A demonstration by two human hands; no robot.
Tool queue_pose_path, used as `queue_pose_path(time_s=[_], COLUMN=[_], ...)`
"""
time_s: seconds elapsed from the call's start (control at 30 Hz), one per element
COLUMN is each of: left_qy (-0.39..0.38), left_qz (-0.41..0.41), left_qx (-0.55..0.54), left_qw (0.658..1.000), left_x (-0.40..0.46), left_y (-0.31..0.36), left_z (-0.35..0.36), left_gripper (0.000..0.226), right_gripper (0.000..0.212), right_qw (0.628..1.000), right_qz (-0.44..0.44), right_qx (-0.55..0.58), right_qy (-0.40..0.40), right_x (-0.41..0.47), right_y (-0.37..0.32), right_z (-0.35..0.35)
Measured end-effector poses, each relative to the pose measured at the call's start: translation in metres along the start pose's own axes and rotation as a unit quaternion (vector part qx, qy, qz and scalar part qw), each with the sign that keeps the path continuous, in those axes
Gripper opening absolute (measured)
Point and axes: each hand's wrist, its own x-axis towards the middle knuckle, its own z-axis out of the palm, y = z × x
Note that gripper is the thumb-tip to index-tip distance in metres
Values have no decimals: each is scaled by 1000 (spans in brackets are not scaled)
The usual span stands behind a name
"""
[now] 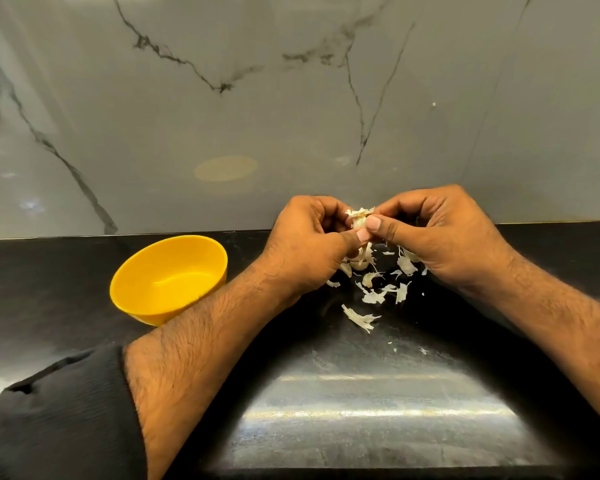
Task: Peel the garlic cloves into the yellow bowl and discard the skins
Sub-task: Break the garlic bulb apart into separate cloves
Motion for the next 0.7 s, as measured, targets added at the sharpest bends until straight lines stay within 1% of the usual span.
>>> queue_pose_path(time_s=[0.07, 0.13, 0.3, 0.37, 0.53, 0.6, 0.7], left_qy=[21, 21, -34, -41, -54, -49, -14], left_qz=[8, 13, -2, -4, -24, -27, -18], left_qx=[33, 45, -46, -60, -102, -100, -69], left_qw=[999, 999, 998, 997, 993, 993, 997], left_x=[0, 0, -3, -4, -4, -4, -4], left_y=[-1, -1, 4, 5, 7, 5, 6], left_z=[2, 3, -7, -9, -10, -10, -8], left_gripper=[14, 13, 14, 15, 16, 19, 25], right_gripper=[12, 15, 16, 15, 16, 14, 12], right_qw=[1000, 1000, 999, 998, 997, 998, 999], right_qz=[13, 15, 9, 2, 5, 4, 6], right_qx=[9, 0, 26, 21, 35, 18, -9], right_qy=[-2, -11, -47, -61, -66, -63, -44], right_x=[0, 0, -1, -2, -2, -2, -2], right_y=[1, 0, -2, -3, -5, -3, -3], right_z=[2, 3, -2, -3, -6, -4, 1])
